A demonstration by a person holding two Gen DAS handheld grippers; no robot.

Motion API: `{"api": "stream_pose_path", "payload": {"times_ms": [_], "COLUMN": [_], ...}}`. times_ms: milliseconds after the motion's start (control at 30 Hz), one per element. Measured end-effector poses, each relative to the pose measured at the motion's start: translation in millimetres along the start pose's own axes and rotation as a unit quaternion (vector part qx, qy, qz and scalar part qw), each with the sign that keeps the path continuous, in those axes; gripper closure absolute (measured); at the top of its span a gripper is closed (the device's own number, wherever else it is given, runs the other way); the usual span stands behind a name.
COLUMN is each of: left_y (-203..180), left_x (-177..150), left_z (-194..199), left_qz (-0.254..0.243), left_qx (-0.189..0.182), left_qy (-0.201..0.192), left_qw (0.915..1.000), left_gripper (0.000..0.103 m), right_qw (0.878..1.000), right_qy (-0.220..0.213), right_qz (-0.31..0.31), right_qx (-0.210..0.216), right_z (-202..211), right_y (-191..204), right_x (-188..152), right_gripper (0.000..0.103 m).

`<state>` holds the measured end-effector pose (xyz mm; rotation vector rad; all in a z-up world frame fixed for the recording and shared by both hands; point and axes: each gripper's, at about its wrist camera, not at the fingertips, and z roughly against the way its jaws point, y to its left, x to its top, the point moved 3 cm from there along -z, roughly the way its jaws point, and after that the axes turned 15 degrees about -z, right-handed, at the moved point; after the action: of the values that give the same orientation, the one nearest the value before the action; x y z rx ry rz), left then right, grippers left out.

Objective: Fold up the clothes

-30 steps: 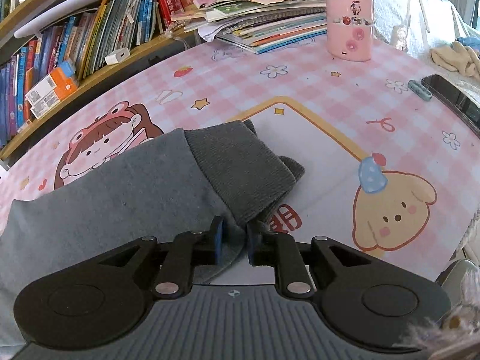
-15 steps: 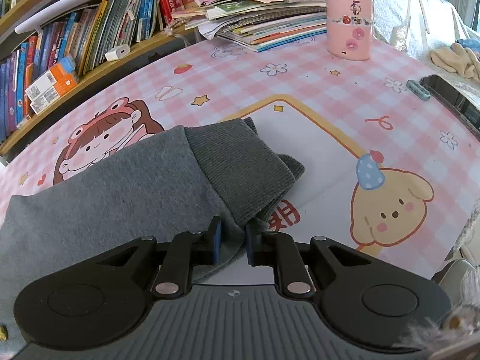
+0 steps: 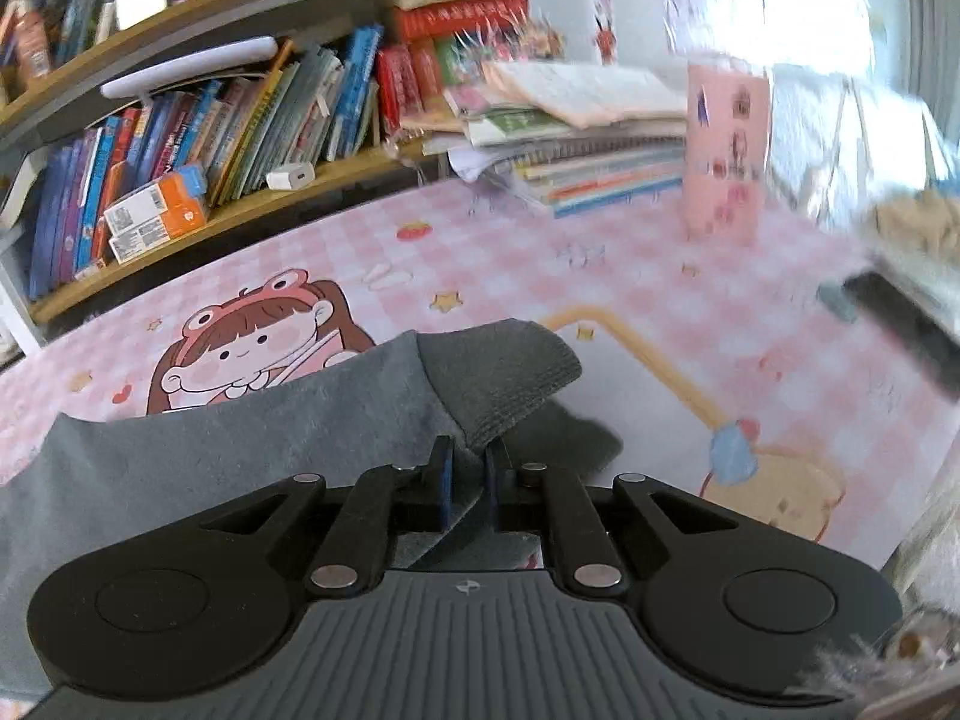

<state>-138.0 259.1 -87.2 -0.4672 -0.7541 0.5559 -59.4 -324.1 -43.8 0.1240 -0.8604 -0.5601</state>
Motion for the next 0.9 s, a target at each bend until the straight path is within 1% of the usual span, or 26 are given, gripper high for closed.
{"api": "stream_pose_path", "payload": {"times_ms": [33,100,133,167,200,233,300,433,567,600,667,700,733,767,833,867,900], "left_y": [0.6,0.7,0.4,0.0,-0.3,0.8,3.2,5.4,-0.3,-2.8,-7.3,-9.1,-12.1,-19.8,-35.5,-44.2,-55.3], "left_x": [-0.7,-1.3,-1.3,-1.2,-1.0,-1.1,-0.6,2.0,7.4,8.9,10.6,11.0,11.7,12.9,15.5,16.8,18.5], "left_z": [-1.0,-2.9,-3.9,-4.9,-5.7,-6.2,-7.4,-12.3,-21.8,-24.2,-30.1,-33.5,-35.2,-29.6,-18.3,-11.9,-2.5], "left_qz": [0.0,0.0,0.0,0.001,0.002,0.005,0.015,0.031,0.027,0.025,0.019,0.017,0.011,-0.013,-0.062,-0.088,-0.119], "left_qx": [0.002,0.003,0.003,0.005,0.007,0.009,0.007,-0.001,-0.006,-0.003,-0.002,-0.003,-0.005,-0.009,-0.018,-0.023,-0.033], "left_qy": [0.002,0.005,0.006,0.009,0.009,0.009,0.006,-0.006,-0.009,-0.007,0.004,0.012,0.015,-0.002,-0.035,-0.054,-0.08], "left_qw": [1.0,1.0,1.0,0.9999,0.9999,0.9999,0.9998,0.9995,0.9996,0.9997,0.9998,0.9998,0.9998,0.9999,0.9973,0.9944,0.9892], "left_gripper": [0.06,0.058,0.058,0.058,0.058,0.058,0.058,0.058,0.061,0.063,0.074,0.084,0.091,0.092,0.094,0.094,0.095], "right_qw": [1.0,0.998,0.997,0.998,0.998,0.998,0.997,0.991,0.986,0.986,0.987,0.988,0.989,0.99,0.991,0.991,0.991], "right_qy": [0.012,0.054,0.065,0.054,0.05,0.048,0.049,0.077,0.102,0.104,0.106,0.103,0.099,0.095,0.092,0.09,0.088], "right_qz": [0.002,-0.003,-0.006,-0.009,-0.011,-0.014,-0.033,-0.099,-0.126,-0.126,-0.119,-0.113,-0.106,-0.1,-0.098,-0.097,-0.097], "right_qx": [-0.01,-0.037,-0.043,-0.039,-0.041,-0.043,-0.04,-0.036,-0.023,-0.021,-0.017,-0.018,-0.02,-0.021,-0.023,-0.024,-0.024], "right_z": [-5.3,-24.7,-30.3,-28.2,-26.1,-23.9,-20.3,-20.8,-26.7,-28.1,-31.7,-32.8,-33.9,-34.7,-34.9,-34.9,-35.0], "right_y": [-2.4,-11.8,-15.1,-15.4,-14.9,-14.7,-17.8,-30.6,-32.1,-30.1,-24.2,-21.6,-18.9,-16.7,-15.6,-15.1,-14.6], "right_x": [-1.0,-6.8,-9.1,-8.7,-8.2,-7.9,-8.1,-11.6,-10.9,-10.6,-11.0,-11.7,-12.4,-13.1,-14.0,-14.5,-14.9], "right_gripper": [0.093,0.086,0.085,0.081,0.075,0.073,0.071,0.071,0.071,0.071,0.078,0.081,0.081,0.082,0.082,0.082,0.082]}}
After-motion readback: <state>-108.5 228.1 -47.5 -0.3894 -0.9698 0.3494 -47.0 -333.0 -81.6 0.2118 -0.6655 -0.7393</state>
